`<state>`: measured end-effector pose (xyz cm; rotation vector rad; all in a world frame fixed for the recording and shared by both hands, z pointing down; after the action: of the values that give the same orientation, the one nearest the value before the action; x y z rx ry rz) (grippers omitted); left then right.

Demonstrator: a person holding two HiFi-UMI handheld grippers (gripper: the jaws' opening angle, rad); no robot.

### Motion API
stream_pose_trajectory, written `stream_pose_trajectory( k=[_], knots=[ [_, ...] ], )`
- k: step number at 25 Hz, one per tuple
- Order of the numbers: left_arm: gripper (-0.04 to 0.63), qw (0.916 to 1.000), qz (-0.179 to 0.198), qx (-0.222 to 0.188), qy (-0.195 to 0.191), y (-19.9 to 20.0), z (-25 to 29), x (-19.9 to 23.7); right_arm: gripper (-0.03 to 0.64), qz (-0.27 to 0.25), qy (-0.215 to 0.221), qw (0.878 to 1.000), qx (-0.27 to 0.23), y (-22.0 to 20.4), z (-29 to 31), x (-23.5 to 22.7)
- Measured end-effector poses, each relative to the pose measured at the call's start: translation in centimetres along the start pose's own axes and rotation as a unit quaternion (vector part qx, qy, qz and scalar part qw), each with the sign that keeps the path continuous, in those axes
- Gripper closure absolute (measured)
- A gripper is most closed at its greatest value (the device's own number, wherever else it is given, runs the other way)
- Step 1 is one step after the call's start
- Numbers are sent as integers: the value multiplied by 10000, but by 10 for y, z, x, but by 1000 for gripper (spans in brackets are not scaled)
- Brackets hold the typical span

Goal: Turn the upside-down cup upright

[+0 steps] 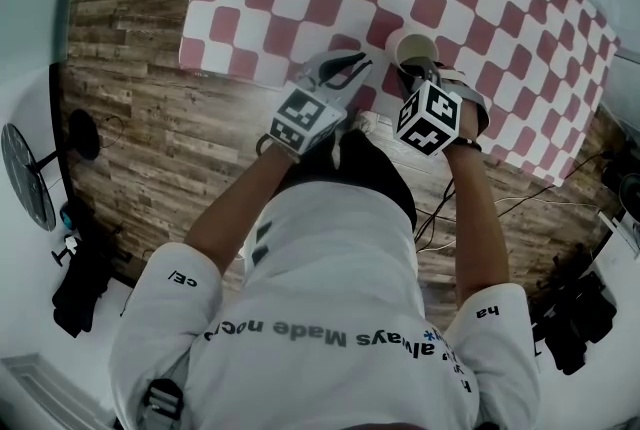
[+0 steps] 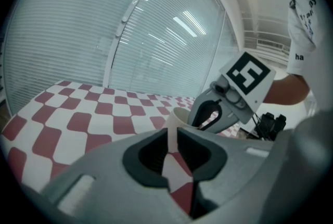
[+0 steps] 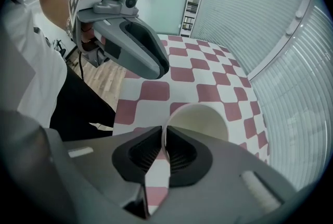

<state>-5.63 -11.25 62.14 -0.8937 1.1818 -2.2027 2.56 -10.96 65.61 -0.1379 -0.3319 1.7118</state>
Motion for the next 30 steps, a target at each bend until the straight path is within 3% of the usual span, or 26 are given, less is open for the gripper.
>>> stream_pose_trajectory(
  k=[16, 20, 30],
  knots=[
    [537, 9979, 253, -590, 22, 89, -48, -49, 589, -211, -697, 9969, -293, 21, -127, 2],
    [537, 9971, 309, -675, 172, 115, -62, -62, 588, -334, -850, 9953, -329, 27, -163, 5],
    [537, 9936, 420, -1034, 163, 169, -91, -87, 588, -422, -1468, 9862, -645, 40, -246, 5]
  ],
)
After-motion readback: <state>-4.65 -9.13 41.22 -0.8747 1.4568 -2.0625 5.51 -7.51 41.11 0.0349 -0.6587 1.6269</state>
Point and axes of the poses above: the fingertips, and each gripper's own axes: z forward along the fingers, x to its left, y out of its top, the point moved 3 cm from there along -z, backward along the fingers
